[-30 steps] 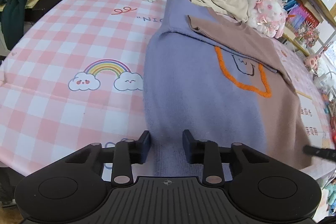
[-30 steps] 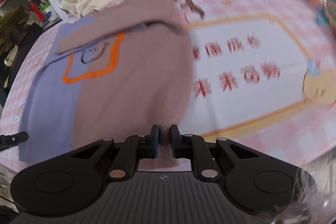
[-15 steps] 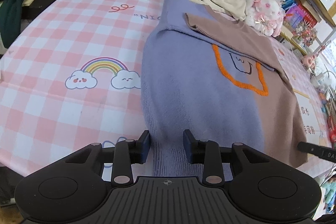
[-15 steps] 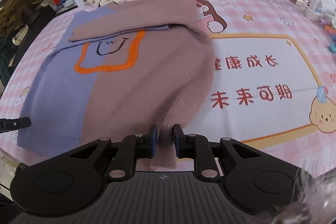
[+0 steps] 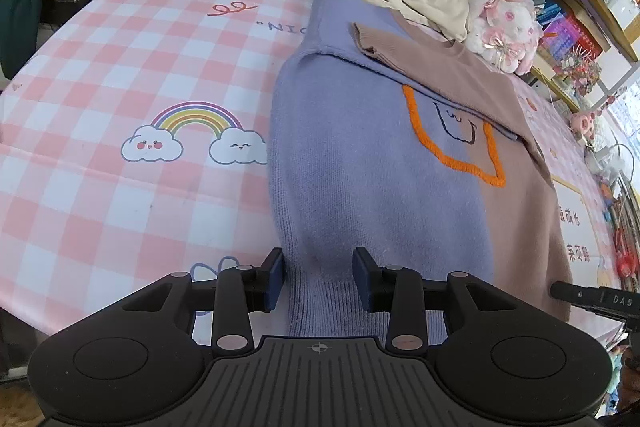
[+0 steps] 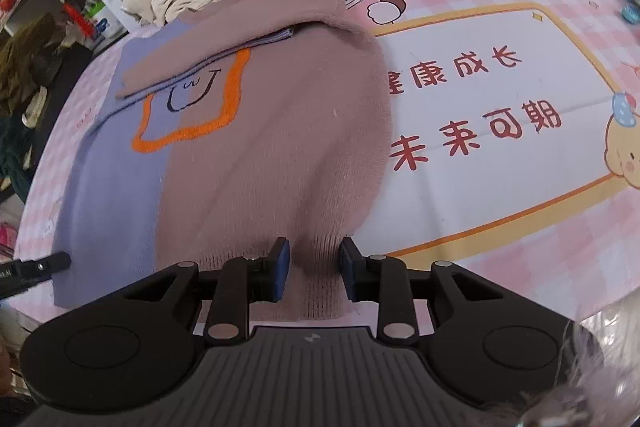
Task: Fold clothes
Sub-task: 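Pinch the sweater hem with both grippers and straighten it, then grasp the hem with both grippers and lift it toward the collar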
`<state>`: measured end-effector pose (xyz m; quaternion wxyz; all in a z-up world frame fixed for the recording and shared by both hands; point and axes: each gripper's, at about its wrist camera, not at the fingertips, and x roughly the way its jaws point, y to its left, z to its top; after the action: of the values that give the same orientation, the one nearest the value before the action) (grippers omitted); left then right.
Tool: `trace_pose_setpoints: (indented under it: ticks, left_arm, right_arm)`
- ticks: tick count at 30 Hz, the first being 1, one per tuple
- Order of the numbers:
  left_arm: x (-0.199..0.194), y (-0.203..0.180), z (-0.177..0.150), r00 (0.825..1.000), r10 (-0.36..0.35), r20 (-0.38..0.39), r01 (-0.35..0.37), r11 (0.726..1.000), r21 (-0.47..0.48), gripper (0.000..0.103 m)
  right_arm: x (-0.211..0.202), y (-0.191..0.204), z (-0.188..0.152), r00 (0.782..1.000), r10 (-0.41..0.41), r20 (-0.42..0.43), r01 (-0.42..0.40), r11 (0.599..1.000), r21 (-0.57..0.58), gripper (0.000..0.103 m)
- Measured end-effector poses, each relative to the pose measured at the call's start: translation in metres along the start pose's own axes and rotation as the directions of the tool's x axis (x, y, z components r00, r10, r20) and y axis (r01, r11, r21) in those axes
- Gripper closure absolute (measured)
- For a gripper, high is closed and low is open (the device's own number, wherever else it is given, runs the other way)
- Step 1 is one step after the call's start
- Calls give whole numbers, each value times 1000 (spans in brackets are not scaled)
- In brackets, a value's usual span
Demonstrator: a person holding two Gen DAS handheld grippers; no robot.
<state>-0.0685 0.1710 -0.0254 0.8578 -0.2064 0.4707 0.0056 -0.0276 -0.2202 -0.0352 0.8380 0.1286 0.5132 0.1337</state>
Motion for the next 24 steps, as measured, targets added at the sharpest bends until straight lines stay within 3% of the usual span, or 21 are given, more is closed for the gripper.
trace_pose_setpoints:
  ticks: [6,12,14,20,24]
  left_arm:
    - [-1,7,0,1000,-28,3,29,999,-42,65]
    - [3,16,2,993,-117,-22,113,984,-138,65]
    - [5,16,3,991,-131,-22,126,982,-142,59]
    - [4,16,3,990,-141,-25,137,981,-136,56]
    - [5,20,3,987,-160,-28,154,976,-157,56]
  right_arm:
    - [2,-15,0,992,124,-24,-120,982,147,75]
    - [10,-27,-3,961,275,-44,-250,921,300,70]
    - [13,-25,-2,953,300,-42,-274,912,307,68]
    - [8,-48,2,963,267,42,-260,875,408,68]
    - [6,-62,3,959,279,53,-275,863,425,67]
